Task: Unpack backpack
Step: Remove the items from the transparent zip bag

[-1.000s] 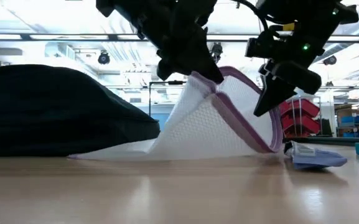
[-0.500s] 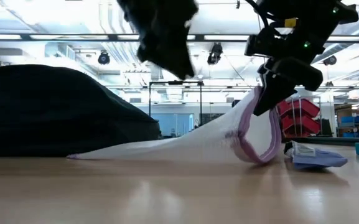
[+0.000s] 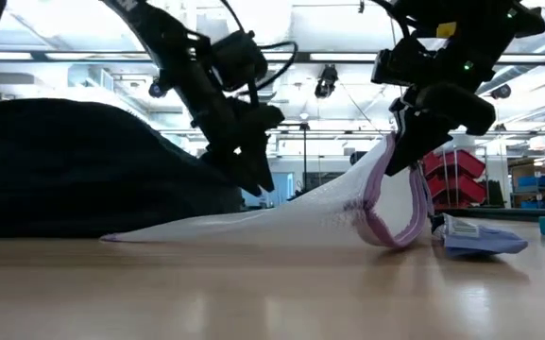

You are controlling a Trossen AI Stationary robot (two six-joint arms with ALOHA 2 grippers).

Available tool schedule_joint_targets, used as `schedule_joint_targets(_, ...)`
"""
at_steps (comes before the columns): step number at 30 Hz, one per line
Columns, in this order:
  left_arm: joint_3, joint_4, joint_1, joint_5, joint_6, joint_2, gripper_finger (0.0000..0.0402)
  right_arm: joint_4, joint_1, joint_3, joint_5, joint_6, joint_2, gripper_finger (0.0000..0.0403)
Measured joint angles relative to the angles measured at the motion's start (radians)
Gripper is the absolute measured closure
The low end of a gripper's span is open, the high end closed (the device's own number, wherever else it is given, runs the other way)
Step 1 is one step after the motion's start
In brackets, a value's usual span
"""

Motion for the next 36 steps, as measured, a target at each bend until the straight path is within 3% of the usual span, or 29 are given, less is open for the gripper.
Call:
schedule_joint_targets(10, 0.001, 0.066, 0.008, 0.021, 0.037, 0.098, 0.012, 0.015, -0.001, -0.005, 0.004, -0.031, 0.002, 0.0403)
schedule_joint_targets(19, 0.09, 0.078, -0.037, -0.048, 0.073, 0.263, 0.0119, 0.032, -0.003, -0.007, 0.004, -0.042, 0.003, 0.0403)
schedule_joint_targets(22, 0.111, 0.087, -0.059, -0.077, 0.08, 0.29, 0.0138, 0.031, -0.003, -0.007, 0.004, -0.042, 0.003, 0.0403)
schedule_joint_targets(25, 0.115, 0.1, -0.072, -0.095, 0.054, 0.301, 0.0185, 0.031, -0.003, -0.007, 0.004, -0.037, 0.003, 0.0403)
schedule_joint_targets(31, 0.112, 0.109, -0.078, -0.075, 0.018, 0.286, 0.0374, 0.031, -0.003, -0.009, 0.015, -0.048, 0.003, 0.0403)
schedule_joint_targets(36, 0.144, 0.03, -0.08, -0.046, 0.053, 0.208, 0.0394, 0.028, -0.003, -0.009, 0.027, -0.057, -0.048, 0.0403)
